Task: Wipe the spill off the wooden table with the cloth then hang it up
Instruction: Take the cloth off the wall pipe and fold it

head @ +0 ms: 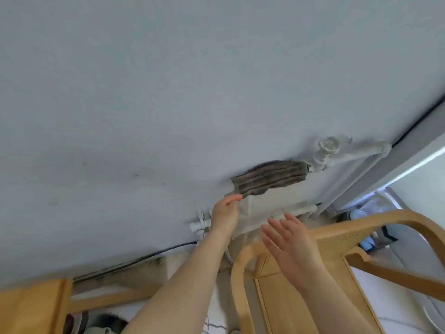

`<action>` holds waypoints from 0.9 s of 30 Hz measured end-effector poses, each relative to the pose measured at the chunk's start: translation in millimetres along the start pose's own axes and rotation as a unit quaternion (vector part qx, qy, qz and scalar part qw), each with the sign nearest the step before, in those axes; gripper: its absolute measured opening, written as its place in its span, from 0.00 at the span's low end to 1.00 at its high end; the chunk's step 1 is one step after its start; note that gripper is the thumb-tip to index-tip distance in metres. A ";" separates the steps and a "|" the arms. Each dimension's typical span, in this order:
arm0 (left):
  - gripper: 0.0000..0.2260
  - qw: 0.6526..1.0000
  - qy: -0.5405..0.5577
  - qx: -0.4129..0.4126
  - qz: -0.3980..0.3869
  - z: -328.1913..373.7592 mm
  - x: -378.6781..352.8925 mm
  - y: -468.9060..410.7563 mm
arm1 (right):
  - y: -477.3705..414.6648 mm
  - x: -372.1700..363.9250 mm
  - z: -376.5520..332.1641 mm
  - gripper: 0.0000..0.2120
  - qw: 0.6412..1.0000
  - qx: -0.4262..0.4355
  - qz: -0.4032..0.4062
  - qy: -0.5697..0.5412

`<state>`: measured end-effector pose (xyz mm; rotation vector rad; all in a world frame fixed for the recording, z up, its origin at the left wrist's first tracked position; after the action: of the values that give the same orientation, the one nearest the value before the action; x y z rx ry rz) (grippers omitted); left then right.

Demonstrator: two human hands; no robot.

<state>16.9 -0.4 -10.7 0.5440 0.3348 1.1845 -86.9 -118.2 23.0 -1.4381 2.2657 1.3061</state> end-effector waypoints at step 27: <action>0.19 0.969 -0.100 -0.216 -0.065 62.6 -65.3 248.5 | 155.8 -18.4 -67.3 0.19 0.958 0.008 -0.226 0.175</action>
<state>-167.3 -8.2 178.9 0.2523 -0.0638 1.0259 -180.9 -131.0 164.9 -2.1600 1.9361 0.9485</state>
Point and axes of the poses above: each hand's wrist, its own y-axis away from the middle knuckle, its own x-axis out of the back of the hand, z = x × y, the point moved 2 cm from there along -y, towards the middle knuckle, and after that the axes turned 15 degrees about -z, right-handed, at the moved point
